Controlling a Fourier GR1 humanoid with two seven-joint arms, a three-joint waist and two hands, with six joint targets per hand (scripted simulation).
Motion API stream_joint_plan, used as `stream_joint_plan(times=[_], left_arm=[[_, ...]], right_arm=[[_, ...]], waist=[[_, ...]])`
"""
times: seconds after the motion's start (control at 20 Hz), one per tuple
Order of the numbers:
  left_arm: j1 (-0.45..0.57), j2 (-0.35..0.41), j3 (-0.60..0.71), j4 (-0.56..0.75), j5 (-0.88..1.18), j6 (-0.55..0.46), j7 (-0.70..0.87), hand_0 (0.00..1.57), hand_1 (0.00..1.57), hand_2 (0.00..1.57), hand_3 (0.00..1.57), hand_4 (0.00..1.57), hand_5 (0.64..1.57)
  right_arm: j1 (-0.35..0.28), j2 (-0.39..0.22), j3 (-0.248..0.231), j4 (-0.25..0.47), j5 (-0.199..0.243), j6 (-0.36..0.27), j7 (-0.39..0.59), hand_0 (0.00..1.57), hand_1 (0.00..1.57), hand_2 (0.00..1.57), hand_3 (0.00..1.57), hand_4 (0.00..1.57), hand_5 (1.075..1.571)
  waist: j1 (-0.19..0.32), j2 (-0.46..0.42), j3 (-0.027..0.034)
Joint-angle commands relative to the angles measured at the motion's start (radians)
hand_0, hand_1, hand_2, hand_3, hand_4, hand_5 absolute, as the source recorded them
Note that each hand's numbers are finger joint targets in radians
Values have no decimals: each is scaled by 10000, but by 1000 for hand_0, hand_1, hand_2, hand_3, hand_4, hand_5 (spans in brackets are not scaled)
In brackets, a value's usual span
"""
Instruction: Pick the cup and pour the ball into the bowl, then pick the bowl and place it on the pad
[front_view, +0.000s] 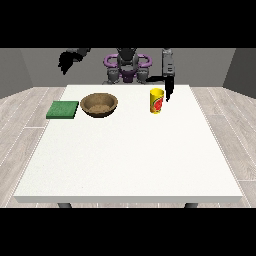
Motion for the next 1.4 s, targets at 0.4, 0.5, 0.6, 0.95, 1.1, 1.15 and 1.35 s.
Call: stream_joint_plan(times=[0.4,0.5,0.6,0.95,1.1,1.15,1.35], left_arm=[[-1411,147,524,3773,47,-122,-1851,0,0,0,0,183,1423],[-1811,47,758,4599,66,110,-2669,0,0,0,0,253,1445],[-1783,81,749,5039,-24,140,-3102,0,0,0,0,645,1535],[-2023,538,1107,6091,-818,2066,-4059,1265,1265,1571,1571,1335,1483],[-2123,258,838,6333,-1089,2512,-3919,1284,1284,1571,1571,1381,1449],[-1842,152,580,6216,-1294,2535,-3946,1286,1286,1571,1571,1391,1447],[-2137,162,-260,5984,-2269,3367,-2295,1267,1267,1571,1571,1401,1432]], right_arm=[[67,-175,-518,1944,44,750,-1563,0,0,0,0,675,1564],[-381,-676,-650,1450,-403,979,-621,0,0,0,0,671,1562],[-597,-712,-909,1932,-471,983,-990,0,0,0,0,681,1566],[-673,-1624,-1474,947,-1630,1940,-330,0,0,0,74,642,1568],[-550,-1745,-1782,1552,-1887,2116,-292,0,0,0,166,637,1566],[-885,-2320,-2332,1956,-2283,2235,31,0,0,0,149,631,1565],[-430,-2179,-1939,2215,-1945,1952,832,0,0,0,293,636,1567]], waist=[[-15,-139,2],[-324,128,-2],[-97,222,0],[-1337,871,-4],[-1046,482,1],[-823,220,3],[-510,-1453,8]])
